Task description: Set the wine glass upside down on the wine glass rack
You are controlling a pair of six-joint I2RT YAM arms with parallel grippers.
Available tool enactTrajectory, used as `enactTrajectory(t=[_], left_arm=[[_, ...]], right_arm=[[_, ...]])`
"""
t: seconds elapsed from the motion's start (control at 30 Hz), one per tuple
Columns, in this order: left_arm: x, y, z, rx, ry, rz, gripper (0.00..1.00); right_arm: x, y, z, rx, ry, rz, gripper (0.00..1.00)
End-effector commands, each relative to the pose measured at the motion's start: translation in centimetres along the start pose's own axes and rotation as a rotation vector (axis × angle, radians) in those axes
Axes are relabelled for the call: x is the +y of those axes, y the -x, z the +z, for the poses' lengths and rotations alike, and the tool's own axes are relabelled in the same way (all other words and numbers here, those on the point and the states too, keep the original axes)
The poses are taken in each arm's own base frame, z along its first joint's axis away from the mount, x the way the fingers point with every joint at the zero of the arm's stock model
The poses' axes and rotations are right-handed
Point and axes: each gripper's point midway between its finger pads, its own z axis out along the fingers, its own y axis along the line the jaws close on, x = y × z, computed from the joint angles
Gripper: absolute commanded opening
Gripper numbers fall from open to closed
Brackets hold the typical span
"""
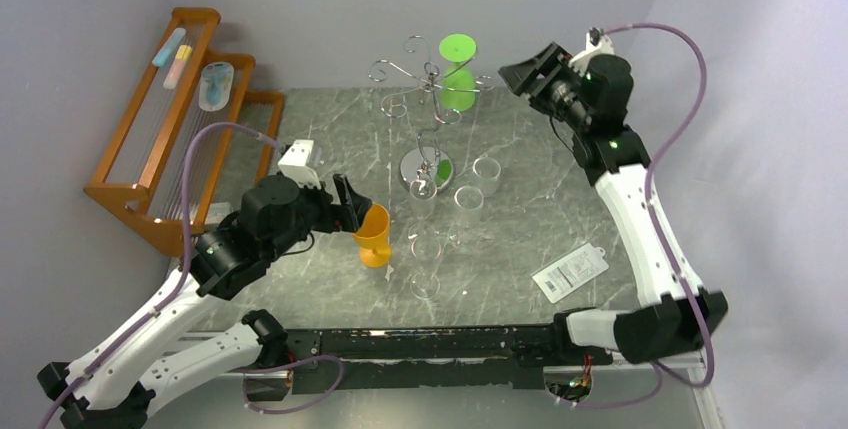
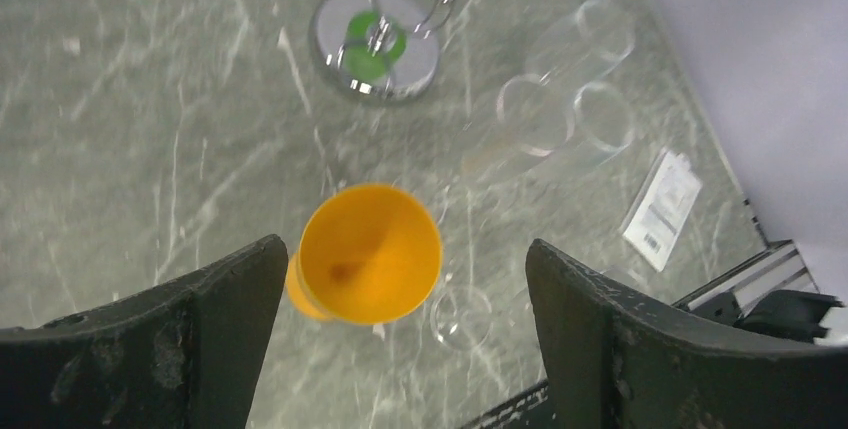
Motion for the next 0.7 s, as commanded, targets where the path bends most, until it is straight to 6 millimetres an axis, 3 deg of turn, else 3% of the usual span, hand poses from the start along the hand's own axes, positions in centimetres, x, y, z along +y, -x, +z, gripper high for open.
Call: enactTrajectory(t=[0.0, 0.2, 0.33, 0.47, 0.67], left_arm=[[2.4, -3.9, -0.1, 0.104, 0.114, -0.079, 0.92], [4.1, -6.5, 0.1, 0.164, 0.205, -0.137, 0.92], [4.8, -8.2, 0.4, 0.217, 0.239, -0.145, 0.91], [5.5, -9.5, 1.1, 0.246, 0.288, -0.161, 0.85], [6.7, -9.4, 2.7, 0.156, 0.340, -0.198, 0.62]], right_arm=[[-3.9, -2.0, -4.3, -0.012, -0.163, -0.041, 0.68], [-7.7, -8.8, -8.6, 0.090, -0.238, 0.046, 0.66], [-9.0, -11.7, -10.0, 0.140, -0.253, 0.084, 0.65], [-9.3, -12.6, -10.1, 0.156, -0.242, 0.100, 0.64], [-8.6, -12.3, -9.8, 0.154, -0.206, 0.081, 0.60]])
